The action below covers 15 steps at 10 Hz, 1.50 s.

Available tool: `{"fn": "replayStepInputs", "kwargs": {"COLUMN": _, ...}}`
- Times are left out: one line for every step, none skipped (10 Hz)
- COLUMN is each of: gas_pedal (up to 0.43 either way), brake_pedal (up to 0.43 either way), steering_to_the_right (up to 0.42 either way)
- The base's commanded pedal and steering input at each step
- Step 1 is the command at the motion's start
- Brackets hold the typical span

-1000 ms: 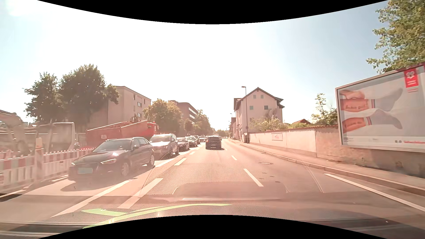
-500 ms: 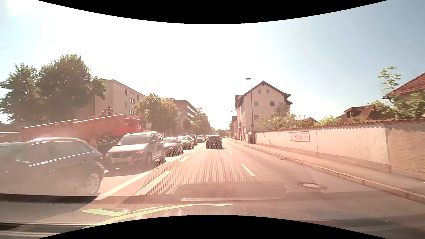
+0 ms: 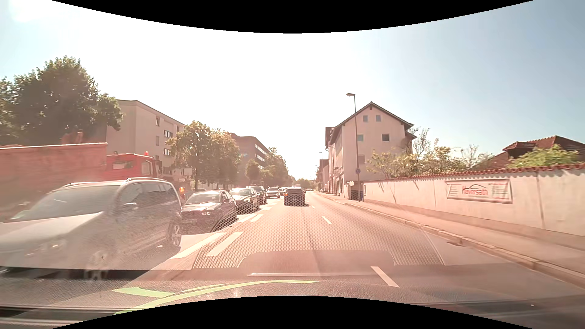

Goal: Follow the waypoints while adhering to traffic rules and regulations

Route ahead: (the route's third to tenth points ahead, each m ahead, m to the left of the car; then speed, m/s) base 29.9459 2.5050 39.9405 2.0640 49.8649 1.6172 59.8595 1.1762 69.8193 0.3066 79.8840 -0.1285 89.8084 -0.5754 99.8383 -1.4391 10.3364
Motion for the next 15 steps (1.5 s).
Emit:
{"fn": "replayStepInputs", "kwargs": {"gas_pedal": 0.130, "brake_pedal": 0.000, "steering_to_the_right": 0.002}}
{"fn": "replayStepInputs", "kwargs": {"gas_pedal": 0.130, "brake_pedal": 0.000, "steering_to_the_right": 0.003}}
{"fn": "replayStepInputs", "kwargs": {"gas_pedal": 0.118, "brake_pedal": 0.000, "steering_to_the_right": 0.004}}
{"fn": "replayStepInputs", "kwargs": {"gas_pedal": 0.118, "brake_pedal": 0.000, "steering_to_the_right": 0.004}}
{"fn": "replayStepInputs", "kwargs": {"gas_pedal": 0.118, "brake_pedal": 0.000, "steering_to_the_right": 0.004}}
{"fn": "replayStepInputs", "kwargs": {"gas_pedal": 0.118, "brake_pedal": 0.000, "steering_to_the_right": 0.004}}
{"fn": "replayStepInputs", "kwargs": {"gas_pedal": 0.098, "brake_pedal": 0.000, "steering_to_the_right": 0.004}}
{"fn": "replayStepInputs", "kwargs": {"gas_pedal": 0.098, "brake_pedal": 0.000, "steering_to_the_right": 0.004}}
{"fn": "replayStepInputs", "kwargs": {"gas_pedal": 0.098, "brake_pedal": 0.000, "steering_to_the_right": 0.004}}
{"fn": "replayStepInputs", "kwargs": {"gas_pedal": 0.098, "brake_pedal": 0.000, "steering_to_the_right": 0.004}}
{"fn": "replayStepInputs", "kwargs": {"gas_pedal": 0.098, "brake_pedal": 0.000, "steering_to_the_right": 0.003}}
{"fn": "replayStepInputs", "kwargs": {"gas_pedal": 0.087, "brake_pedal": 0.000, "steering_to_the_right": 0.004}}
{"fn": "replayStepInputs", "kwargs": {"gas_pedal": 0.087, "brake_pedal": 0.000, "steering_to_the_right": 0.003}}
{"fn": "replayStepInputs", "kwargs": {"gas_pedal": 0.087, "brake_pedal": 0.000, "steering_to_the_right": 0.003}}
{"fn": "replayStepInputs", "kwargs": {"gas_pedal": 0.087, "brake_pedal": 0.000, "steering_to_the_right": 0.003}}
